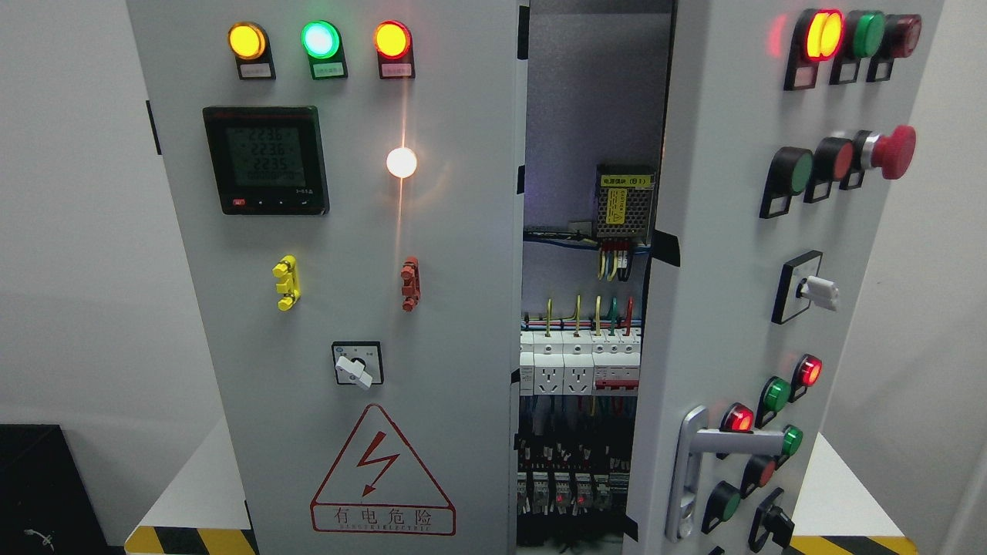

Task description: Open door with both hands

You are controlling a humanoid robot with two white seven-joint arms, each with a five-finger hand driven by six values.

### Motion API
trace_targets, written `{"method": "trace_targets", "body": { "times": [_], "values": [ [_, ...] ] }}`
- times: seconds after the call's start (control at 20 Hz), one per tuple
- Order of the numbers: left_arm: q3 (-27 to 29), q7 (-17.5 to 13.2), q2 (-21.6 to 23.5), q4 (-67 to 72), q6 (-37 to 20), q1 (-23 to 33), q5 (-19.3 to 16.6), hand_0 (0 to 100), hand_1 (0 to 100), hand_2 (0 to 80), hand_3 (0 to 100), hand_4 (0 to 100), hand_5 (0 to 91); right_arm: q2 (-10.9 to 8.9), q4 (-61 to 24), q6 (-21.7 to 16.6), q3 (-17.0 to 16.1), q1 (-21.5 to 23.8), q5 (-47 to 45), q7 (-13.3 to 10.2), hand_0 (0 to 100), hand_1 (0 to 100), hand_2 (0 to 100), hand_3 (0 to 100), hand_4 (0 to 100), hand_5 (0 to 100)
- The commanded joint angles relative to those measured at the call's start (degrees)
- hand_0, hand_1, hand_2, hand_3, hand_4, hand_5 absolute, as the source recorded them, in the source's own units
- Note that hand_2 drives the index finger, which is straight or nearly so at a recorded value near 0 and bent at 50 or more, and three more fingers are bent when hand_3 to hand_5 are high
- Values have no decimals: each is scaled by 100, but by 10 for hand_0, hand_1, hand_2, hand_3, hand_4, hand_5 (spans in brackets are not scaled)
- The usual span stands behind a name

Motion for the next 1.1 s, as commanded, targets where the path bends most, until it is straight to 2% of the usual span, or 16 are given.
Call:
{"method": "trace_targets", "body": {
  "times": [0.0, 0.15, 0.45, 0.85, 1.05],
  "values": [
    [-441, 30, 887, -2956, -8, -52, 435, 0, 0, 0, 0, 0, 0, 0, -17, -1, 1, 0, 0, -4, 0, 0, 0, 0, 0, 0],
    [-441, 30, 948, -3466, -8, -192, 567, 0, 0, 0, 0, 0, 0, 0, -17, -1, 1, 0, 0, -4, 0, 0, 0, 0, 0, 0],
    [-493, 30, 931, -3889, 10, -1018, 979, 0, 0, 0, 0, 0, 0, 0, -17, -1, 1, 0, 0, -4, 0, 0, 0, 0, 0, 0],
    [-757, 30, 966, -4329, 27, -2020, 2007, 0, 0, 0, 0, 0, 0, 0, -17, -1, 1, 0, 0, -4, 0, 0, 0, 0, 0, 0],
    [-757, 39, 958, -4311, 501, -2775, 2386, 0, 0, 0, 0, 0, 0, 0, -17, -1, 1, 0, 0, -4, 0, 0, 0, 0, 0, 0]
  ]
}}
